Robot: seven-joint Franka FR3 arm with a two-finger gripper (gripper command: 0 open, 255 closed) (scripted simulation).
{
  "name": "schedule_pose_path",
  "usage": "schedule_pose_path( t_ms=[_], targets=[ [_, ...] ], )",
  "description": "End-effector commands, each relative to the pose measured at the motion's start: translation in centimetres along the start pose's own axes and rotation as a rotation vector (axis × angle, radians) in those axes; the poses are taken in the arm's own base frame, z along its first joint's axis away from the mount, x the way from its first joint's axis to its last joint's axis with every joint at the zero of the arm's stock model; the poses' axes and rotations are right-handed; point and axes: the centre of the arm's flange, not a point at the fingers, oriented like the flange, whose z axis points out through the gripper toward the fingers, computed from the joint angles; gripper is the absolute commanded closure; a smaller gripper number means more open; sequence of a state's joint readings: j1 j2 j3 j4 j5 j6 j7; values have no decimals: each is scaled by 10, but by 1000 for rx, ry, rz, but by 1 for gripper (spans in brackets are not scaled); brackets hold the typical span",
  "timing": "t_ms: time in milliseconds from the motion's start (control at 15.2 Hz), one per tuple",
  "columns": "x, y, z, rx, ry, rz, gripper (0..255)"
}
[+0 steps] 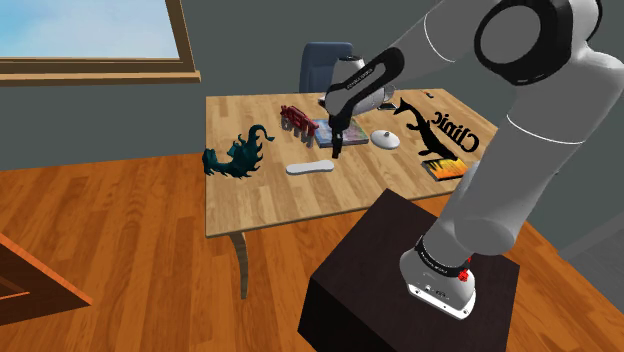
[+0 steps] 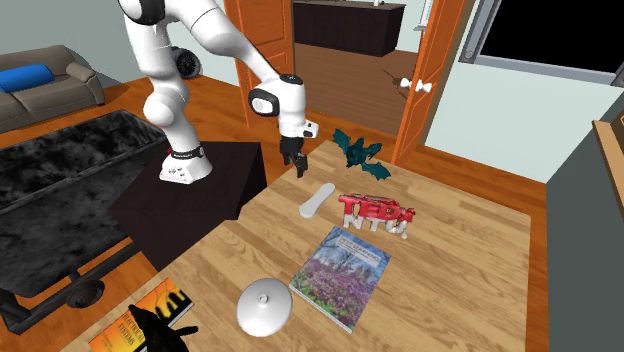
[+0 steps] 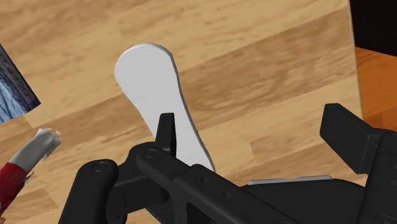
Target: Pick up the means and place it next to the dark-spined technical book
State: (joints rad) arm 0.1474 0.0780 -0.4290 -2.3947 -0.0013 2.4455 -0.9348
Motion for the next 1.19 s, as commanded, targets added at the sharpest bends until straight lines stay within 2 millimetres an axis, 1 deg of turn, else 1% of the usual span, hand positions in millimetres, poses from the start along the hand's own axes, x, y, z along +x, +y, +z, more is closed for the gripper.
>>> schedule_pose_path(
  t_ms=[0, 594, 660, 1056, 1122],
  targets=[
    [11, 11, 21, -5, 6, -53, 0],
    [75, 53, 108, -22, 30, -280, 0],
    [76, 54, 110, -23, 31, -285, 0],
    [77, 54, 142, -23, 31, -285, 0],
    [78, 54, 150, -23, 31, -285, 0]
  ],
)
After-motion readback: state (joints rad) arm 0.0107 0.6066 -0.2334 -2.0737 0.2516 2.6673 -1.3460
